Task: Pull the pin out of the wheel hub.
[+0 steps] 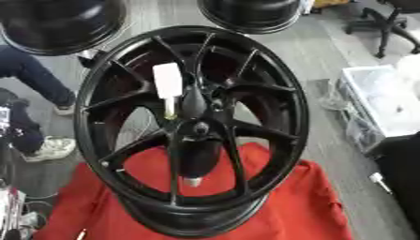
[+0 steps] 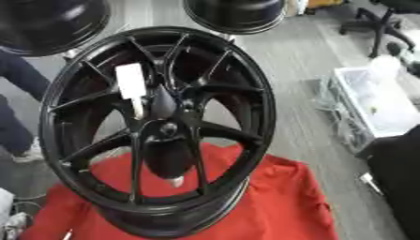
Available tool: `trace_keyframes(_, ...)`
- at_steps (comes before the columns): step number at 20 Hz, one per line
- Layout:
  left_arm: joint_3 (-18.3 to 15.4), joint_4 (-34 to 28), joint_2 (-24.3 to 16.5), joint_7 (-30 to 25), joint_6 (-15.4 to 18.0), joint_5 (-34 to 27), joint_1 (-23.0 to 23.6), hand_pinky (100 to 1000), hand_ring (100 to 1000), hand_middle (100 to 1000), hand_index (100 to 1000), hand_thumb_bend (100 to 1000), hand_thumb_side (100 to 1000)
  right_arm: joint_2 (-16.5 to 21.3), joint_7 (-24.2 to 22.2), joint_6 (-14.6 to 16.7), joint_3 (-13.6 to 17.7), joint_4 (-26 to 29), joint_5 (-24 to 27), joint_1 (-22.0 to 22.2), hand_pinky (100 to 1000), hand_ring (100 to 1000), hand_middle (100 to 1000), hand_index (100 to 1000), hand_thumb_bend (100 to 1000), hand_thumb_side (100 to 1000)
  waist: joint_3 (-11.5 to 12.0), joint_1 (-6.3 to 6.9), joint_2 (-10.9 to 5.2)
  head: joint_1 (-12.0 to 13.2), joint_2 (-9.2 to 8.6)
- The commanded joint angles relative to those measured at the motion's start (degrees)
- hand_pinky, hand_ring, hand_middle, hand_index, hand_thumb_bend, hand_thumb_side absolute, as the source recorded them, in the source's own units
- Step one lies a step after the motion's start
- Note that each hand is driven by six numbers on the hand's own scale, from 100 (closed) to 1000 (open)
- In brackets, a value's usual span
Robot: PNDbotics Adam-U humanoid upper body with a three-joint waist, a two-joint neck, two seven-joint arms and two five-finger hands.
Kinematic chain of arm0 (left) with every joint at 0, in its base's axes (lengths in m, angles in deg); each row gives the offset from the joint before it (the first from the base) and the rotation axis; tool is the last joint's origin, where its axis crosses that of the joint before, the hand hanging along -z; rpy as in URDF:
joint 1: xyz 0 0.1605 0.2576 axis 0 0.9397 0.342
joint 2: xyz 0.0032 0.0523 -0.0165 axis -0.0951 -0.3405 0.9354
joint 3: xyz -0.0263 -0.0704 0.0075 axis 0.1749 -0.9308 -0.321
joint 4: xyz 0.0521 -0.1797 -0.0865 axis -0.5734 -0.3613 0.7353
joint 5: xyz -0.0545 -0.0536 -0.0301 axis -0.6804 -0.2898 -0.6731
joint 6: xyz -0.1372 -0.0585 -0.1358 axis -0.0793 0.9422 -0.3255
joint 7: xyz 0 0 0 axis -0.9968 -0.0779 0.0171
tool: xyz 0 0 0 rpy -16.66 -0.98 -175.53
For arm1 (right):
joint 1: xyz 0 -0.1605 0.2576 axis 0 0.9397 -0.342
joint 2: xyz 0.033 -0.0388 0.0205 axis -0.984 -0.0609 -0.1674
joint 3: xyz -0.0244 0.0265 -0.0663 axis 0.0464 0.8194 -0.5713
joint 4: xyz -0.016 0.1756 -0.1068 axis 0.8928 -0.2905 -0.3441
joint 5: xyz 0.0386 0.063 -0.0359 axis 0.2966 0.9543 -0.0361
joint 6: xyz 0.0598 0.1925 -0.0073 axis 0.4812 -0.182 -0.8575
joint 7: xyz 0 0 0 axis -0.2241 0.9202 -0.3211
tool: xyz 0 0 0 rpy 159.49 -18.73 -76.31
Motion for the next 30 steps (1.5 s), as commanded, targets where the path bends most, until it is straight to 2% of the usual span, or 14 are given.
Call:
trace_keyframes(1,0.07,-1.31,-0.65,-0.17,0.03,0.14,-0.41,688,981,779,694,260,847,-3.14,3.04,0.2,2.81,1.78,-2.68,2.69,865,864,845,919,635,367,0.17,-0.09,-0.8,-0.53,-0.12)
trace_keyframes(5,0.43,-1.16,-0.44,-0.55,0.04,0.14,-0.15,688,982,780,694,259,848,-7.85,6.13,1.3,3.69,7.09,-2.04,8.48,858,848,826,905,619,362,0.62,-0.01,-1.27,-0.89,-0.12)
trace_keyframes(10,0.84,-0.99,-0.25,-0.99,0.13,0.05,0.35,688,981,780,694,258,848,-11.29,7.82,4.12,3.21,14.65,1.14,15.96,847,823,795,882,591,351,1.25,0.16,-2.03,-1.46,-0.12)
trace_keyframes(12,0.92,-0.95,-0.15,-1.1,0.16,0.01,0.43,689,981,780,694,258,849,-12.42,8.46,5.25,2.76,17.84,3.06,17.4,842,816,785,875,582,346,1.36,0.17,-2.16,-1.51,-0.12)
trace_keyframes(18,1.02,-1.03,-0.12,-1.22,0.26,-0.04,0.35,688,981,780,694,256,848,-14.18,8.54,4.64,0.52,26.87,8.1,18.23,835,804,772,865,567,346,1.4,0.29,-2.05,-1.39,-0.12)
trace_keyframes(19,1.02,-1.04,-0.09,-1.22,0.26,-0.06,0.34,689,981,780,694,257,848,-14.38,8.35,4.53,-0.03,28.23,8.59,18.14,833,802,768,864,663,334,1.48,0.32,-2.04,-1.34,-0.12)
trace_keyframes(20,1.01,-1.03,-0.03,-1.21,0.24,-0.08,0.38,689,981,780,694,257,849,-14.54,8.07,4.37,-0.58,29.47,8.97,18.11,833,802,769,864,565,348,1.51,0.36,-2.06,-1.33,-0.12)
trace_keyframes(24,1.06,-1.07,0.06,-1.25,0.29,-0.15,0.36,688,981,780,693,256,848,-14.91,6.83,3.62,-2.31,32.81,9.69,17.94,832,801,767,863,564,351,1.63,0.45,-2.04,-1.37,-0.12)
trace_keyframes(30,1.09,-1.09,0.13,-1.27,0.28,-0.21,0.38,689,981,781,693,255,849,-15.34,5.25,2.94,-3.83,34.54,10.03,18.05,831,798,764,860,564,352,1.58,0.49,-2.01,-1.48,-0.12)
